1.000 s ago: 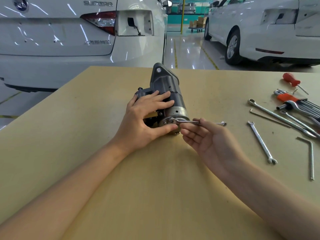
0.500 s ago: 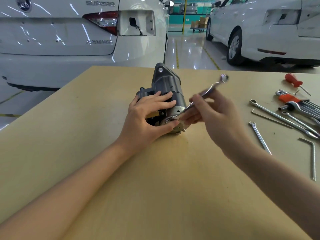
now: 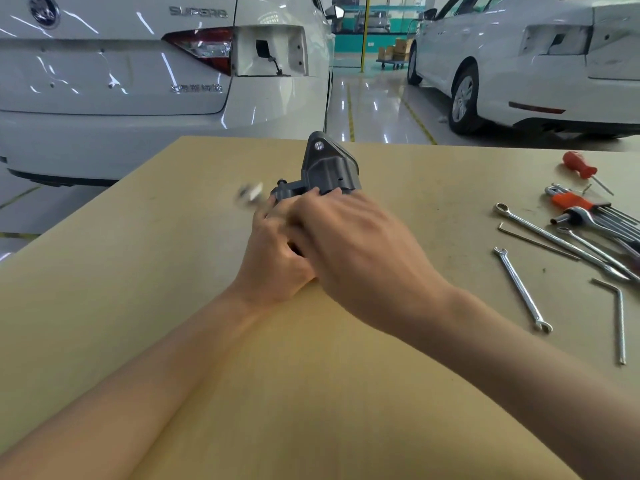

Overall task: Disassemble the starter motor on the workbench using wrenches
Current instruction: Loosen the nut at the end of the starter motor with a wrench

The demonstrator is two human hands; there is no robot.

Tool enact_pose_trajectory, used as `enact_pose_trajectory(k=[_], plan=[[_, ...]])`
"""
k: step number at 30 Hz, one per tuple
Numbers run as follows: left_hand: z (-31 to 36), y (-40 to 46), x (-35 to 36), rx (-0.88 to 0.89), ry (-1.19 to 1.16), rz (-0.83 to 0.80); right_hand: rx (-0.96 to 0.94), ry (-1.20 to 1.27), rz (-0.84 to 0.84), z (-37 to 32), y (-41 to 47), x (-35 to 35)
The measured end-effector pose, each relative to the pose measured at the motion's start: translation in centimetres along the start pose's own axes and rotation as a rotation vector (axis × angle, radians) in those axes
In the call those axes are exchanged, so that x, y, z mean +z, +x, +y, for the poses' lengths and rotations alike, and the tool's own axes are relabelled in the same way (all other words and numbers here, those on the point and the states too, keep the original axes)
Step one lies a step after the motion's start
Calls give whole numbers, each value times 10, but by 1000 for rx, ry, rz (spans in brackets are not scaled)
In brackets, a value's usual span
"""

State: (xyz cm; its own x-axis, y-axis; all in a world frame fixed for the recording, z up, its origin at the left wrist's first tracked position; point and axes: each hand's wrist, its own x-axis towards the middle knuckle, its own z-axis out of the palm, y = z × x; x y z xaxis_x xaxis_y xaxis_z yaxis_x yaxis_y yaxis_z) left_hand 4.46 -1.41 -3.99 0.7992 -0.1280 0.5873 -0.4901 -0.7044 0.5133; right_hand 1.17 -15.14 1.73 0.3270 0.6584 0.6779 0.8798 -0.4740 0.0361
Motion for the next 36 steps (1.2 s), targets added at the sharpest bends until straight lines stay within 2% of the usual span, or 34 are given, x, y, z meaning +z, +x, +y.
enact_pose_trajectory(k=[2,4,6,8,10,15,30,33,35,36], plan=[[1,0,-3,39,-43,46,310,402,319,11,-6,-11],[7,0,-6,31,-69,58,635,814,485,19,-17,-20],[8,-3,-7,26,-87,55,983,1142,529,30,-30,-15],[8,-3,-9,36,-56,40,1253,1387,506,36,-40,-9],[7,-1,-10,48,-39,36,1386,1570,488,37,-47,-4],[8,-3,-10,43,-47,37,1432,1636,453,30,-49,6],[11,-1,-10,36,-45,57,1511,1904,554,21,-46,8],[11,-1,-10,42,-46,54,1436,1848,574,21,-46,8],[12,-2,-9,44,-54,56,1297,1657,553,23,-44,6],[11,-3,-8,37,-62,61,1210,1487,518,24,-41,4]])
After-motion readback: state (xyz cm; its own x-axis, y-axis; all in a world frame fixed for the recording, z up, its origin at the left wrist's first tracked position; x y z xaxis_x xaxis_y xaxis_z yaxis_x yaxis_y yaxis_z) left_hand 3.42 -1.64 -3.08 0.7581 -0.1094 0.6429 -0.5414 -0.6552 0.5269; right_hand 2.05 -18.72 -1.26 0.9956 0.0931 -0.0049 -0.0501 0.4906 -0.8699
